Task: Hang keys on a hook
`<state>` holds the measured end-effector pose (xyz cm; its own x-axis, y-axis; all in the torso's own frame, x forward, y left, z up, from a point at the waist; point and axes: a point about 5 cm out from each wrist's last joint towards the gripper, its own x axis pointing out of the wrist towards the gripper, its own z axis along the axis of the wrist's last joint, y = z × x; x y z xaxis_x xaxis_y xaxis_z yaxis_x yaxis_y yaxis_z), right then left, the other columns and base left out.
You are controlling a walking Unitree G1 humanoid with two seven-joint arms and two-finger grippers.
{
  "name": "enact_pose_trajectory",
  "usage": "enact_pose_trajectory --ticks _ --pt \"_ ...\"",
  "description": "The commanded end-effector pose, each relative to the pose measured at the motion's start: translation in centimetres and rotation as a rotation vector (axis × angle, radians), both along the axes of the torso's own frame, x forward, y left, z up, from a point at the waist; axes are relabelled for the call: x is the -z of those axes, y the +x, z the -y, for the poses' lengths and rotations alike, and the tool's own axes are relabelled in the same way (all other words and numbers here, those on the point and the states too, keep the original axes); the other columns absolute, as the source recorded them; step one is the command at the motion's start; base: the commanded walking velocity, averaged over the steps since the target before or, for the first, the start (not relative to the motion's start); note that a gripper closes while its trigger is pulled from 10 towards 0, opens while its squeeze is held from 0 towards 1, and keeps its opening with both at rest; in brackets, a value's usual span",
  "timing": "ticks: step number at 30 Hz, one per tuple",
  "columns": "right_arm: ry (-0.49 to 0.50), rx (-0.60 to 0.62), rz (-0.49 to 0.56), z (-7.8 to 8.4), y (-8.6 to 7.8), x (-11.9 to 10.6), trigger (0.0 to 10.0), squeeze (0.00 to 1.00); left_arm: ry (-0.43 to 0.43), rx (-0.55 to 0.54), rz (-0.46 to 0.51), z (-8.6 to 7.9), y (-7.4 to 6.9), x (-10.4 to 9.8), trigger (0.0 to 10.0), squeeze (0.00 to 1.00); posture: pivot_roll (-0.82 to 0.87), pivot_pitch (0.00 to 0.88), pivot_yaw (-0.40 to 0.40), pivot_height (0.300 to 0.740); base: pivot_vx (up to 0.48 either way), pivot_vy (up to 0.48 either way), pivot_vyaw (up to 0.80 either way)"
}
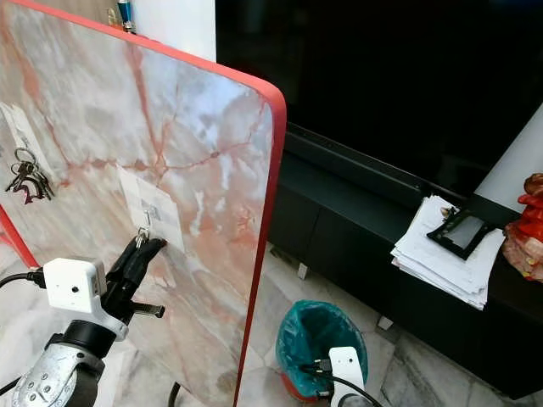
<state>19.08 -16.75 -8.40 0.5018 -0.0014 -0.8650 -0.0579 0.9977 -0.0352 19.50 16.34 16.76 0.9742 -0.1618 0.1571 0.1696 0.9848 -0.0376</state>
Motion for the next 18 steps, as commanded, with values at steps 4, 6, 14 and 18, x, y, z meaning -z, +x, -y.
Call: enact_pose_trajectory --ticks 4,6,14,18 --pt "-0.015 -0.005 0.000 0.44 0.16 -0.11 10.0 0.00 -0.007 -0.007 -0.037 -0.12 0.21 0.38 10.0 0.00 0.12 0.000 -0.142 0.740 0.000 0.000 0.00" --pt "-0.015 -0.005 0.000 0.43 0.16 -0.11 10.0 0.00 -0.026 -0.008 -0.044 -0.17 0.26 0.47 10.0 0.70 0.12 0.000 -0.142 0.740 0.000 0.000 0.00" --pt "-0.014 -0.004 0.000 0.44 0.16 -0.11 10.0 0.00 -0.027 0.033 -0.039 0.17 0.10 0.27 10.0 1.00 0.12 0.000 -0.144 0.740 0.000 0.000 0.00" --pt "-0.014 -0.004 0.000 0.44 0.16 -0.11 10.0 0.00 -0.036 0.056 -0.041 0.42 -0.07 0.32 10.0 1.00 0.12 0.000 -0.144 0.740 0.000 0.000 0.00"
